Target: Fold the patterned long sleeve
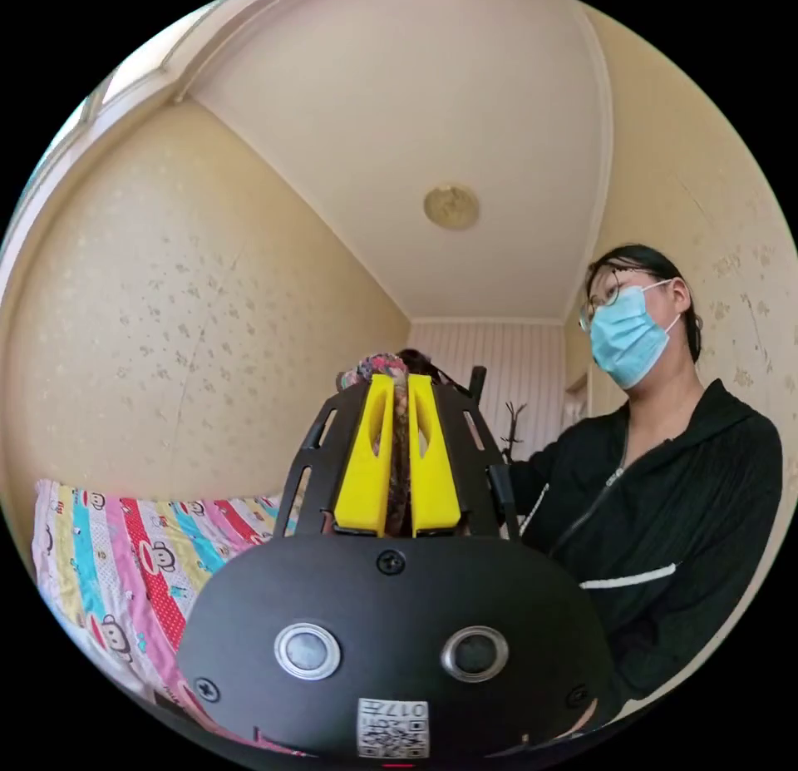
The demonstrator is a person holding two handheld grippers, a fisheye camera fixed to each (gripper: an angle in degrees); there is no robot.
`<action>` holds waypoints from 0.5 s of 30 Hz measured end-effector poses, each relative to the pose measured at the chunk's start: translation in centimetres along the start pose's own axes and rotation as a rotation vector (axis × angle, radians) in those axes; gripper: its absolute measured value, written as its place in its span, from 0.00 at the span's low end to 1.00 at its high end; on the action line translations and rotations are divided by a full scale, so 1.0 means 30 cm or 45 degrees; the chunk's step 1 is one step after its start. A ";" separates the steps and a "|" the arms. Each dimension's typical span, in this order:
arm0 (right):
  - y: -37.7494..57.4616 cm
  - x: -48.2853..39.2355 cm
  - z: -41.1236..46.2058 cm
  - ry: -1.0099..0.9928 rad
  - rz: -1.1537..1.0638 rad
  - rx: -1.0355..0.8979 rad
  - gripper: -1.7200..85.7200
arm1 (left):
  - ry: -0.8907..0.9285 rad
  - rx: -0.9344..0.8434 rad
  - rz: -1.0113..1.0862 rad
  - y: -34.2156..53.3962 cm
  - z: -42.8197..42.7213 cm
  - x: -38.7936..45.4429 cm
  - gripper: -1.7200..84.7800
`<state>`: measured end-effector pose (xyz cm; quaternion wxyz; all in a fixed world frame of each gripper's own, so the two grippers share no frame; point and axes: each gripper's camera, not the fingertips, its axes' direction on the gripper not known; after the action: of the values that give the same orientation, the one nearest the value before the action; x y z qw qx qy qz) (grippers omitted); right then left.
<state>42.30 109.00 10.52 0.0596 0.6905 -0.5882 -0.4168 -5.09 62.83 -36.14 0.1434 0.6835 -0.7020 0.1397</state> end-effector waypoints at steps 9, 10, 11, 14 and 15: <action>-0.124 -0.391 0.046 0.030 -0.197 0.007 0.03 | 0.013 -0.694 -0.036 0.228 0.297 -0.074 0.15; -0.130 -0.415 0.049 0.025 -0.205 0.010 0.03 | 0.076 -0.706 -0.078 0.288 0.341 -0.097 0.17; -0.143 -0.459 0.053 0.009 -0.218 0.014 0.03 | 0.150 -0.692 -0.151 0.348 0.375 -0.129 0.18; -0.172 -0.539 0.053 -0.005 -0.203 0.025 0.03 | 0.265 -0.535 -0.315 0.482 0.401 -0.204 0.20; -0.180 -0.553 0.045 -0.050 -0.165 0.045 0.03 | 0.272 -0.488 -0.337 0.501 0.396 -0.213 0.20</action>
<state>46.19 125.47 14.93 0.0089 0.7196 -0.5506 -0.4230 -20.07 64.44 -49.58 0.3608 0.7111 -0.6009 0.0554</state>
